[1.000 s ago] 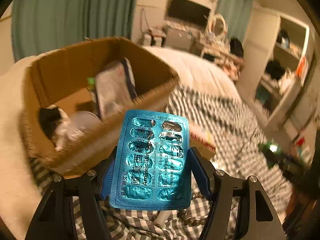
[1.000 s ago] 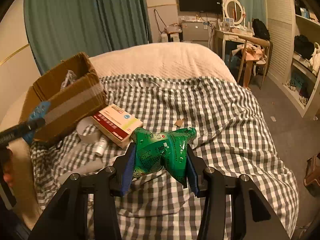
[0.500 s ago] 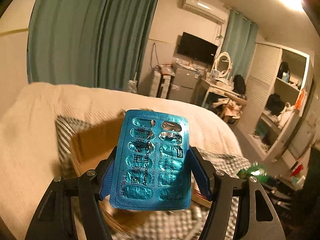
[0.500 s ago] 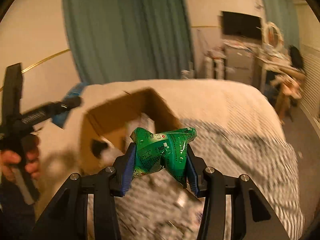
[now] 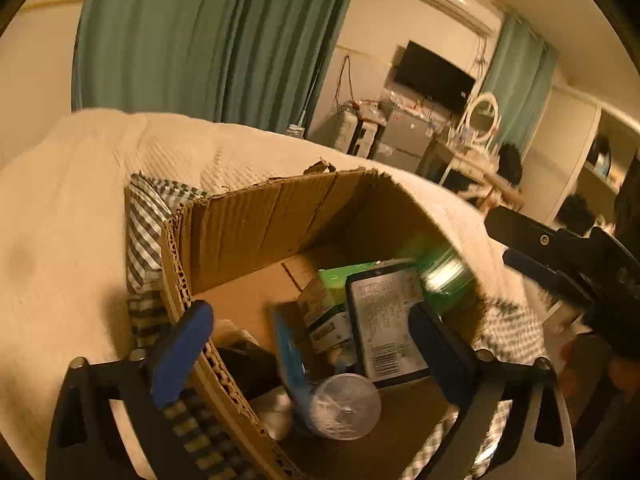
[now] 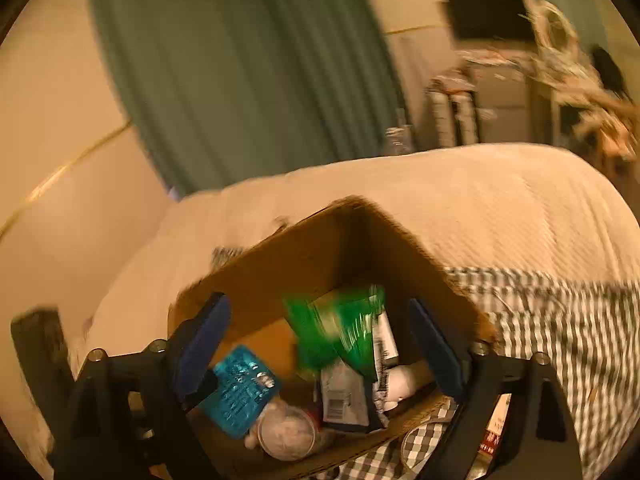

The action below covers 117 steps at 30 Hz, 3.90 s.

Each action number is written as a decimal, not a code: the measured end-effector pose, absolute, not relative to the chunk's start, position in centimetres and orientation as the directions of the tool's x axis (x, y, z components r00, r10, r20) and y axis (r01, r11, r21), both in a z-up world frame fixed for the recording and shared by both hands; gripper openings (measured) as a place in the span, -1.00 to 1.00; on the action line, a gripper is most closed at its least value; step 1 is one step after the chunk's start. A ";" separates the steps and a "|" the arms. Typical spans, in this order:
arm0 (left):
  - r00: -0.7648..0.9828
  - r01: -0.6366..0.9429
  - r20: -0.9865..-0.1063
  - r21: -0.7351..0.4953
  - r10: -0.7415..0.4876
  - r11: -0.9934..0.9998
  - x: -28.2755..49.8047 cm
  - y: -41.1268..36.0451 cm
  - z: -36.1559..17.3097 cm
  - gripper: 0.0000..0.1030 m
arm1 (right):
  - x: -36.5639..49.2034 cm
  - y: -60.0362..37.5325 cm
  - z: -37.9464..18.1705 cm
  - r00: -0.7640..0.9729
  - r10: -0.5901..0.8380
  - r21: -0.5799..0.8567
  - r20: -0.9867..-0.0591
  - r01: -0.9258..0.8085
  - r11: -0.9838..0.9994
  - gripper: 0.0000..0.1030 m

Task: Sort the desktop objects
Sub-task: 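Drop the blue blister into the box with left tool while right tool drops the green packet, then reach the left tool to the white tube and comb on the blanket, then drop the white tube into the box with left tool while right tool drops the candy packet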

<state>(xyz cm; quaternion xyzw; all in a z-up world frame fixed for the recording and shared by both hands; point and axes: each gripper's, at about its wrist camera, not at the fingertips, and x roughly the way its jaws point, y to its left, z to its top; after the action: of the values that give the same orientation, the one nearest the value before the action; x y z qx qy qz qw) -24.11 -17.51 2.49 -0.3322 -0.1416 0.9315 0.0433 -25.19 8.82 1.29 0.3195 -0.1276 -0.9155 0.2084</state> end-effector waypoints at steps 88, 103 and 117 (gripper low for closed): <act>-0.717 -0.204 -0.646 -0.166 0.263 -0.965 -15.3 -1.1 2.5 -0.76 | -10.8 24.7 -6.3 -0.681 -0.351 0.105 -0.643 0.376 -0.921 -0.21; -0.806 0.048 -0.590 -0.121 0.033 -0.992 -23.1 -11.3 4.3 -0.76 | -21.8 10.5 0.7 -0.631 -0.476 0.120 -0.613 0.522 -0.845 -0.21; -0.830 0.147 -0.557 -0.153 -0.038 -0.977 -21.6 -12.9 3.2 0.84 | -22.3 10.8 0.2 -0.671 -0.412 0.157 -0.616 0.408 -0.899 0.54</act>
<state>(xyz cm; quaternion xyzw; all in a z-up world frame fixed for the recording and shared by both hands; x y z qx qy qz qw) -21.61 -12.87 3.16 -0.2876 -0.0951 0.9518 -0.0484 -22.33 10.82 0.21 0.3379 -0.0027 -0.9140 0.2244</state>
